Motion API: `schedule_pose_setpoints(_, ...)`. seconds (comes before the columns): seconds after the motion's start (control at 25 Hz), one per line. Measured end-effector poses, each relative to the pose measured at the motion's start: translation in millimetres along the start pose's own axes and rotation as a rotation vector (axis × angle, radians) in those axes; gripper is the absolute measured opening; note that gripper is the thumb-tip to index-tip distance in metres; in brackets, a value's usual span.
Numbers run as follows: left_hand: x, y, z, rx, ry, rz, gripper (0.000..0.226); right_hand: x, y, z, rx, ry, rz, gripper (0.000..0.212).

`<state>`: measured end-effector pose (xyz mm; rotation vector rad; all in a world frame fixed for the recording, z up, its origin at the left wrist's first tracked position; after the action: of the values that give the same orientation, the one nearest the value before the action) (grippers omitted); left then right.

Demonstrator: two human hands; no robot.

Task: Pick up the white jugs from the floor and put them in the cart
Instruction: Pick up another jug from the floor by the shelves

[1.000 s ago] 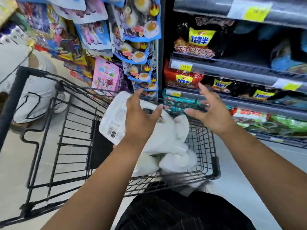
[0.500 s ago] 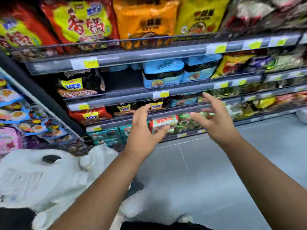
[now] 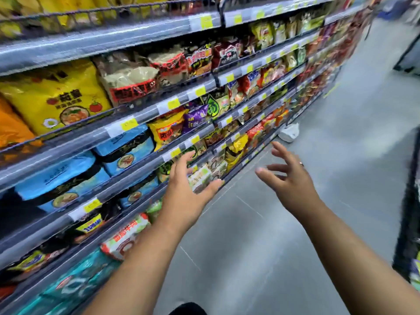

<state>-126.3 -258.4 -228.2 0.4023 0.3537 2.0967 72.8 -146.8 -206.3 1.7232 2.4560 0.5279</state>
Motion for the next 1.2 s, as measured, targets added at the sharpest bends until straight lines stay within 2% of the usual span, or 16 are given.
schedule_pose_setpoints(0.24, 112.8, -93.1, 26.0, -0.086, -0.105, -0.221, 0.070, 74.5, 72.6, 24.2, -0.026, -0.055, 0.244, 0.074)
schedule_pose_setpoints(0.4, 201.2, -134.2, 42.1, -0.108, -0.196, -0.345, 0.061, 137.6, 96.2, 37.0, -0.034, -0.084, 0.405, 0.068)
schedule_pose_setpoints(0.6, 299.8, -187.3, 61.7, -0.109, -0.223, -0.482, 0.070, 208.3, 119.4, 48.9, -0.061, -0.128, 0.527, 0.063)
schedule_pose_setpoints(0.72, 340.6, -222.2, 75.6, -0.100, -0.246, -0.557, 0.068, 245.9, 143.7, 63.1, -0.065, -0.152, 0.590, 0.063)
schedule_pose_setpoints(0.88, 405.9, -287.7, 95.6, -0.089, -0.250, -0.588, 0.069, 313.9, 187.7, 96.1, -0.078, -0.175, 0.592, 0.067)
schedule_pose_setpoints(1.0, 450.0, -346.3, 103.3, -0.133, -0.202, -0.594, 0.077, 364.1, 232.4, 125.3, -0.112, -0.148, 0.594, 0.067)
schedule_pose_setpoints(1.2, 522.4, -456.0, 139.0, -0.112, -0.157, -0.593, 0.081, 459.8, 326.8, 165.3, -0.180, -0.143, 0.524, 0.062)
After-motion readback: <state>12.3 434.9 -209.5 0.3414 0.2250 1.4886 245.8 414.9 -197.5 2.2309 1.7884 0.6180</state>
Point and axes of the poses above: each hand's wrist, its own x-axis towards the middle knuckle, its own y-axis out of the back of the hand, z = x × y, the point moved 2 cm from there along x, towards the middle knuckle, and after that the axes turned 3 degrees about x, right-handed, at the moved point
